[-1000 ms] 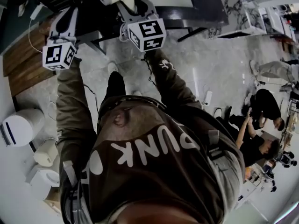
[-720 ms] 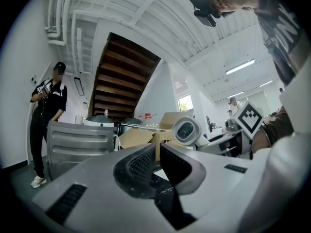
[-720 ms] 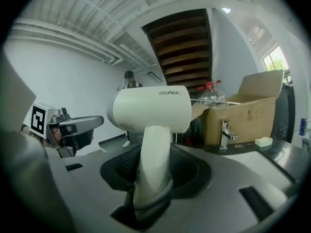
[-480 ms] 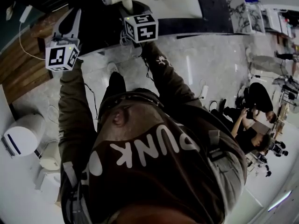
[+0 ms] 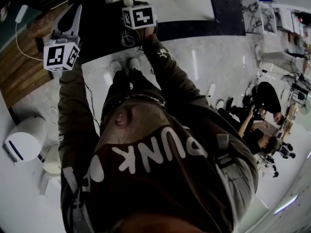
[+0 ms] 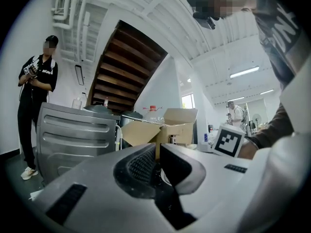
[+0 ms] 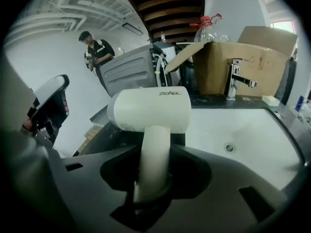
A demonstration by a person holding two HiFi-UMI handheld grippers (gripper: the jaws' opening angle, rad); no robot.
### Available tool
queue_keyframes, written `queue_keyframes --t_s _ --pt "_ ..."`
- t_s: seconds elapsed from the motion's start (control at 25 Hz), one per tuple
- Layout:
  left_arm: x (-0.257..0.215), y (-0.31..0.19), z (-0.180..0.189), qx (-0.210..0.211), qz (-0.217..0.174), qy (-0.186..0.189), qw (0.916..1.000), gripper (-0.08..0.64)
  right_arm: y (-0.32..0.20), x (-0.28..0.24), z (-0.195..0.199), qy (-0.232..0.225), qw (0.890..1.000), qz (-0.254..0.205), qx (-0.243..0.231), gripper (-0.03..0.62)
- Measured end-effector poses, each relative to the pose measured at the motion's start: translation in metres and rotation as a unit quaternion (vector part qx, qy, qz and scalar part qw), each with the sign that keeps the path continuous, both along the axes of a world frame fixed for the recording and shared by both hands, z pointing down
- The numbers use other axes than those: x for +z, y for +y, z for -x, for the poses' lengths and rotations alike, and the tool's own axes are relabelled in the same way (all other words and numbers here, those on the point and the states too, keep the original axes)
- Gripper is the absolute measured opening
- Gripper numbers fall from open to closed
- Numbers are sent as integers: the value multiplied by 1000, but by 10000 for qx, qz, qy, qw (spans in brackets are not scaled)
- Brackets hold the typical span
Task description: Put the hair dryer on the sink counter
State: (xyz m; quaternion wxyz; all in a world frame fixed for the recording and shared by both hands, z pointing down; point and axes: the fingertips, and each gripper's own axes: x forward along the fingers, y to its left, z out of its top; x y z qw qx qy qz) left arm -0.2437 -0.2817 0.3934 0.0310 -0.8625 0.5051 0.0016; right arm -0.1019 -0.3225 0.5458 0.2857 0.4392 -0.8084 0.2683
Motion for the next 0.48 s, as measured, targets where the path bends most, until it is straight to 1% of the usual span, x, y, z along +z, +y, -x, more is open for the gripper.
queue_keyframes --t_s 0.24,0.48 --pt "0 -8 -5 -101 60 -81 9999 29 -6 23 1 94 9988 481 -45 170" --pt "-1 -20 -9 -170 111 -90 9998 29 -11 33 8 153 9970 742 -181 172"
